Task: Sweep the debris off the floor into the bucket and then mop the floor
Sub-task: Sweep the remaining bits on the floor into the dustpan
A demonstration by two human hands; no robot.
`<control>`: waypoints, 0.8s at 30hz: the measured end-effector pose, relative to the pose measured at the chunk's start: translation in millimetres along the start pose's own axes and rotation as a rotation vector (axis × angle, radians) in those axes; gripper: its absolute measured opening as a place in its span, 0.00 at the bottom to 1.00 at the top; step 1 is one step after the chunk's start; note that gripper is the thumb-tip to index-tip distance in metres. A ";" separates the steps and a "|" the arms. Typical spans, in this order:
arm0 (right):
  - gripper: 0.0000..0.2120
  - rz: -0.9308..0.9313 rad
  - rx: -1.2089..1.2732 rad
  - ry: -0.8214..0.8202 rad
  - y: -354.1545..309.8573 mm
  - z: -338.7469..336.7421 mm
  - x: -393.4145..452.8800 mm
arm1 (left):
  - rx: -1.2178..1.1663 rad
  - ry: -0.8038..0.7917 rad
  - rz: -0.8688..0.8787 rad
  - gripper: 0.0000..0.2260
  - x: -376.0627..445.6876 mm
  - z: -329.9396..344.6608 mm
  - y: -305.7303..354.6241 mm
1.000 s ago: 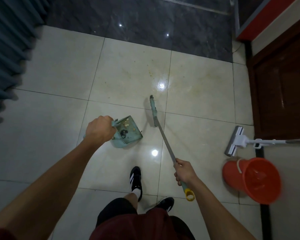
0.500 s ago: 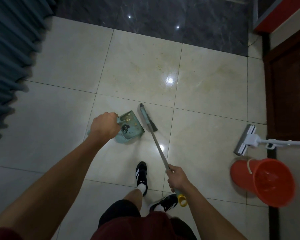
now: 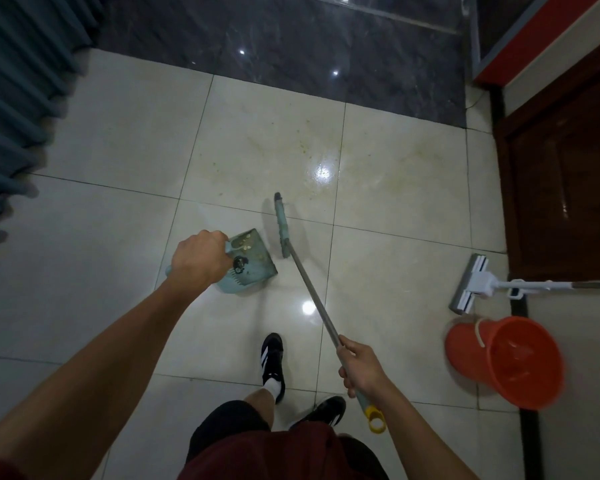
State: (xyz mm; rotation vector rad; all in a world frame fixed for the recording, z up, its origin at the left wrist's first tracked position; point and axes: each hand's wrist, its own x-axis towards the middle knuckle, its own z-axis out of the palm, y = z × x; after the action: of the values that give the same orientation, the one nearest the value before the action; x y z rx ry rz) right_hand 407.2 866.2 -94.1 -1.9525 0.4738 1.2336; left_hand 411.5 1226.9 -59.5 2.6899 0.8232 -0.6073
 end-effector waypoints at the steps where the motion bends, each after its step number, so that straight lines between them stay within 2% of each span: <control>1: 0.21 -0.004 -0.019 0.021 1.1 2.5 3.2 | -0.003 0.001 -0.004 0.08 -1.7 -0.5 -1.7; 7: 0.21 -0.021 -0.109 0.076 5.1 25.4 21.2 | 0.010 0.018 -0.050 0.04 -9.5 1.6 -23.8; 11: 0.19 -0.013 -0.109 0.046 8.6 42.1 23.9 | 0.039 0.036 -0.059 0.05 -13.1 8.7 -34.2; 18: 0.21 0.102 0.127 -0.094 17.9 68.0 17.0 | 0.087 -0.003 -0.031 0.11 -15.4 21.8 -16.1; 24: 0.21 0.019 0.183 -0.109 46.3 62.8 -19.1 | 0.096 0.024 -0.004 0.10 -41.4 34.8 -12.8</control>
State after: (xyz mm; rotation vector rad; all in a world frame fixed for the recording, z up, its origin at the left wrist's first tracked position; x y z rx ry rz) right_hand 330.5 883.0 -111.2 -1.7219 0.5311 1.2555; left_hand 362.1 1205.0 -72.4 2.7871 0.8260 -0.6322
